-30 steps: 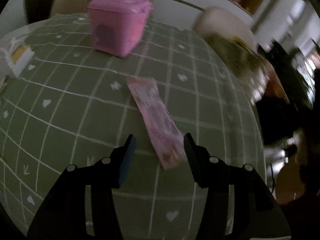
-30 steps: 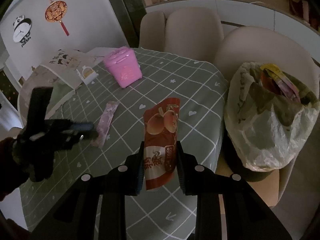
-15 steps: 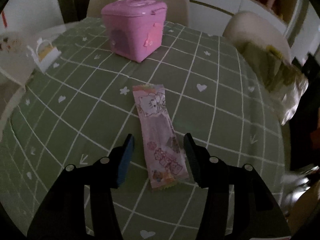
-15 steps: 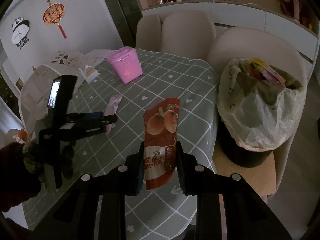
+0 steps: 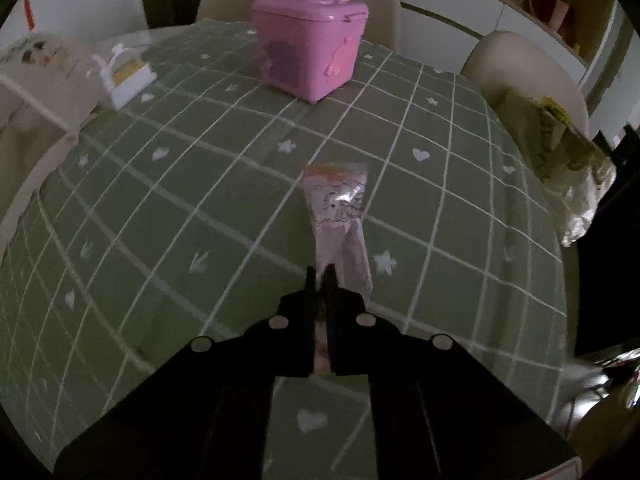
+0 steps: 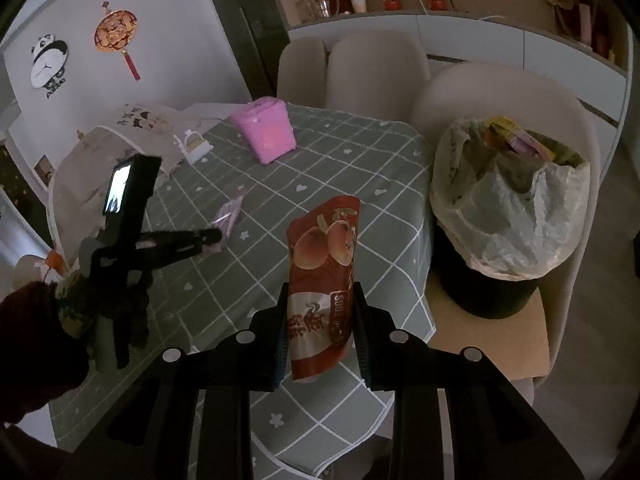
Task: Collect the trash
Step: 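Carry the pink-white wrapper and red wafer wrapper to the trash bag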
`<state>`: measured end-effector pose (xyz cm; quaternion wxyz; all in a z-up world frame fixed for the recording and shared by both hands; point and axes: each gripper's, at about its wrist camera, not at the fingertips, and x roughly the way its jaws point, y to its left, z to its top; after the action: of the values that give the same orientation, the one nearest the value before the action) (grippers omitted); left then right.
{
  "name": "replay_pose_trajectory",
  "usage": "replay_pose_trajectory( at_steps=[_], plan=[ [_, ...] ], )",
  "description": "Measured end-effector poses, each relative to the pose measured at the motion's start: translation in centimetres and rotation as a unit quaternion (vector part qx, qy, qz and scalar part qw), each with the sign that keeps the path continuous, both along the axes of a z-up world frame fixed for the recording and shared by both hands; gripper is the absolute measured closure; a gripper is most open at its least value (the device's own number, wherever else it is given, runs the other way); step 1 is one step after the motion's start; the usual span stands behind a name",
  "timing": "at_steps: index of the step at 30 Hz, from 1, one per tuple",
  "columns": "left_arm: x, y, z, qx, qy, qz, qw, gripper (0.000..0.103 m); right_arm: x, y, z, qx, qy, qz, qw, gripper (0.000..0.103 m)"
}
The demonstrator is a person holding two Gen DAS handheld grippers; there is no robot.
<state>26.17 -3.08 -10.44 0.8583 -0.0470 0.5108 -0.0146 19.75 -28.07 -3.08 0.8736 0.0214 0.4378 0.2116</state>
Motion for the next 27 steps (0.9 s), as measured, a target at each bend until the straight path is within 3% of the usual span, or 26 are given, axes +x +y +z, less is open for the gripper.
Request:
replay_pose_trajectory(
  at_steps=[7,16,22,27],
  plan=[
    [-3.8,-0.2,6.8,-0.016,-0.071,-0.001,0.9974,0.099,0.2,-0.1,3.1,0.015,-0.037,0.010,0.999,0.076],
    [-4.3,-2.5,17.7,-0.071,-0.183,-0.022,0.9803,0.099,2.0,-2.2,8.7,0.007,-0.105,0.020,0.994,0.076],
    [-0.5,-7.4,21.0,-0.103,-0.211,-0.057,0.9703,0.099,4.7,-6.6,12.0,-0.013,-0.141,0.005,0.990,0.076],
    [4.1,-13.3,21.0,-0.121,-0.204,-0.092,0.9671,0.099,6.5,-12.2,13.0,-0.026,-0.154,-0.029,0.987,0.076]
  ],
)
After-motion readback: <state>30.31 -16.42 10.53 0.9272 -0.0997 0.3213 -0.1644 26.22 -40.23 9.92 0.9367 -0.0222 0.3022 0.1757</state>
